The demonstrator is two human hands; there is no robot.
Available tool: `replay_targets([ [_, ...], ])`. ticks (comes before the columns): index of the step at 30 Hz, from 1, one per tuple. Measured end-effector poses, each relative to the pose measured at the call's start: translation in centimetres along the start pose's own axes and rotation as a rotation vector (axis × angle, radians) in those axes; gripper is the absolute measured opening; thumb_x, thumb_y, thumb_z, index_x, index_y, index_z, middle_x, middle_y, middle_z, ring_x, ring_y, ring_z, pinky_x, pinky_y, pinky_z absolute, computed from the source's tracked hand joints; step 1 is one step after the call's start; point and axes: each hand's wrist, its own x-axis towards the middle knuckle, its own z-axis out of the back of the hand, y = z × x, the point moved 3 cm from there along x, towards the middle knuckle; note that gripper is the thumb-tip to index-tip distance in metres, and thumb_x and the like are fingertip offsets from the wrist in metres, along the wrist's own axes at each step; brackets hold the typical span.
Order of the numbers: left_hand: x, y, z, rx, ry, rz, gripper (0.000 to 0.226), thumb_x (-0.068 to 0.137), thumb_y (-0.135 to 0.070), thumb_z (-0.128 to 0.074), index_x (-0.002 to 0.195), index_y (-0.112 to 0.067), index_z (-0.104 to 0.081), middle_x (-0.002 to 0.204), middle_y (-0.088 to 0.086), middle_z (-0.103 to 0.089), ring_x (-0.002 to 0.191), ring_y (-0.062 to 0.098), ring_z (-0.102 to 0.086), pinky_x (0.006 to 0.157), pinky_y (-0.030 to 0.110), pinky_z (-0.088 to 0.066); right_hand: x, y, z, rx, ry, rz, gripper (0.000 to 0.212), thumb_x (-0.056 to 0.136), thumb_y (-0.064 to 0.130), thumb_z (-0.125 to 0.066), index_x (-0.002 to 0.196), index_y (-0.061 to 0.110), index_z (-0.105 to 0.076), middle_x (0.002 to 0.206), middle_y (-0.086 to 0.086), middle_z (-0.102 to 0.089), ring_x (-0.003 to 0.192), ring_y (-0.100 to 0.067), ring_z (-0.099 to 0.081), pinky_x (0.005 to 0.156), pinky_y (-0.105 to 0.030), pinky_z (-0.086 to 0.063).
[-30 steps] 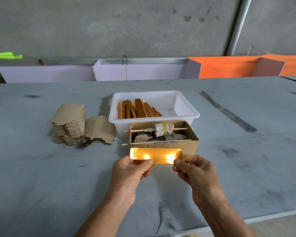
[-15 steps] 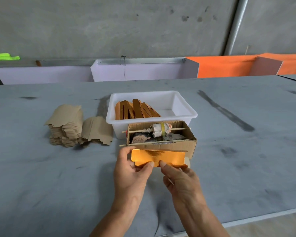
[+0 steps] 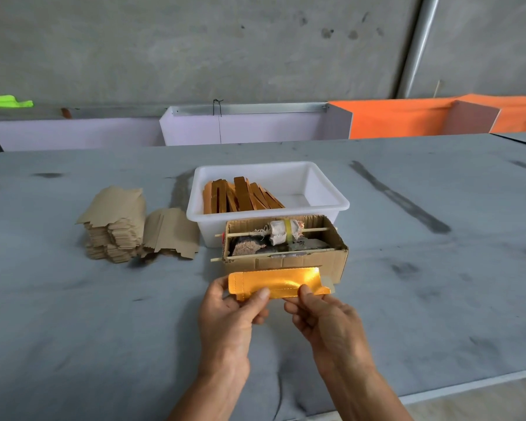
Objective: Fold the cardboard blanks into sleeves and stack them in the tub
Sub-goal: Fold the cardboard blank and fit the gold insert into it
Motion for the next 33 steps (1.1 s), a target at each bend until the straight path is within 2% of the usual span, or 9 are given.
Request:
replay_targets([
  [4,0.7,0.0,1.0,0.004,-0.015,0.006,0.017,0.079,0.007,-0.066,0.087,-0.005,-0.057,0.057,0.006,-0.068,0.041,0.01,-0.056,0.042,0.016,-0.044,0.2,0.6,0.5,0.016,0.011,-0.024,0.026,0.098,0.013,-0.046,0.081,0.005,-0.063,0.065,-0.011,-0.071,0.054,-0.014,-0.067,0.059,-0.027,-0.046],
  [7,0.9,0.0,1.5,0.034,0.012,-0.027,0.007,0.085,0.002,-0.062,0.084,-0.004,-0.058,0.06,0.009,-0.069,0.044,0.011,-0.057,0.044,0.017,-0.046,0.4,0.7,0.9,0.008,0.017,-0.026,0.024,0.1,0.016,-0.043,0.087,0.007,-0.062,0.071,-0.012,-0.073,0.056,-0.014,-0.067,0.059,-0.028,-0.046],
  [12,0.5,-0.2,1.3,0.067,0.069,-0.101,0.007,0.089,-0.002,-0.057,0.086,-0.006,-0.062,0.066,0.009,-0.071,0.055,0.015,-0.065,0.048,0.017,-0.048,0.4,0.3,1.0,0.089,0.007,-0.015,0.023,0.097,0.025,-0.049,0.083,0.012,-0.062,0.068,-0.007,-0.07,0.058,-0.015,-0.067,0.054,-0.027,-0.046],
  [16,0.4,-0.4,1.4,0.058,0.067,-0.134,0.007,0.085,0.0,-0.061,0.084,-0.007,-0.06,0.069,0.01,-0.071,0.059,0.021,-0.068,0.049,0.02,-0.05,0.1,0.4,0.2,0.33,0.15,-0.086,0.031,0.078,0.039,-0.06,0.088,0.01,-0.062,0.078,-0.01,-0.069,0.06,-0.018,-0.067,0.048,-0.023,-0.052],
  [18,0.2,-0.1,1.5,0.056,0.081,-0.137,0.01,0.085,0.005,-0.06,0.081,-0.004,-0.058,0.07,0.012,-0.071,0.061,0.023,-0.069,0.052,0.021,-0.052,0.0,0.3,0.0,0.368,0.178,-0.113,0.032,0.073,0.035,-0.064,0.091,0.009,-0.063,0.081,-0.01,-0.07,0.061,-0.018,-0.067,0.049,-0.022,-0.054],
  [21,-0.1,0.1,1.4,0.104,0.16,-0.182,0.012,0.081,0.012,-0.061,0.079,0.0,-0.061,0.072,0.013,-0.072,0.066,0.021,-0.07,0.062,0.019,-0.054,-0.1,-0.2,-0.1,0.341,0.197,-0.109,0.023,0.065,0.016,-0.07,0.085,0.007,-0.063,0.077,-0.009,-0.066,0.062,-0.017,-0.066,0.049,-0.021,-0.053],
  [26,-0.2,-0.1,1.7,0.216,0.353,-0.237,0.029,0.07,0.021,-0.065,0.07,-0.007,-0.073,0.091,0.006,-0.073,0.085,0.017,-0.07,0.072,0.015,-0.051,0.2,-0.6,0.4,0.253,0.177,-0.093,0.02,0.07,0.011,-0.066,0.087,0.0,-0.067,0.081,-0.014,-0.069,0.059,-0.015,-0.061,0.048,-0.021,-0.052],
  [30,0.1,0.1,2.2,0.245,0.443,-0.108,0.027,0.055,-0.005,-0.055,0.07,-0.011,-0.077,0.101,-0.001,-0.072,0.092,0.013,-0.067,0.071,0.018,-0.047,0.2,-0.7,0.9,0.152,0.153,-0.064,0.01,0.071,0.012,-0.065,0.07,0.008,-0.074,0.071,-0.01,-0.069,0.055,-0.013,-0.062,0.046,-0.019,-0.049],
  [33,0.2,0.3,1.9,0.231,0.417,0.02,0.026,0.053,-0.03,-0.07,0.07,-0.01,-0.077,0.093,0.004,-0.073,0.083,0.018,-0.067,0.07,0.027,-0.047,-0.1,-0.9,0.8,0.083,0.176,-0.041,0.016,0.076,0.01,-0.062,0.068,0.007,-0.076,0.069,-0.011,-0.07,0.053,-0.01,-0.063,0.047,-0.017,-0.05],
])
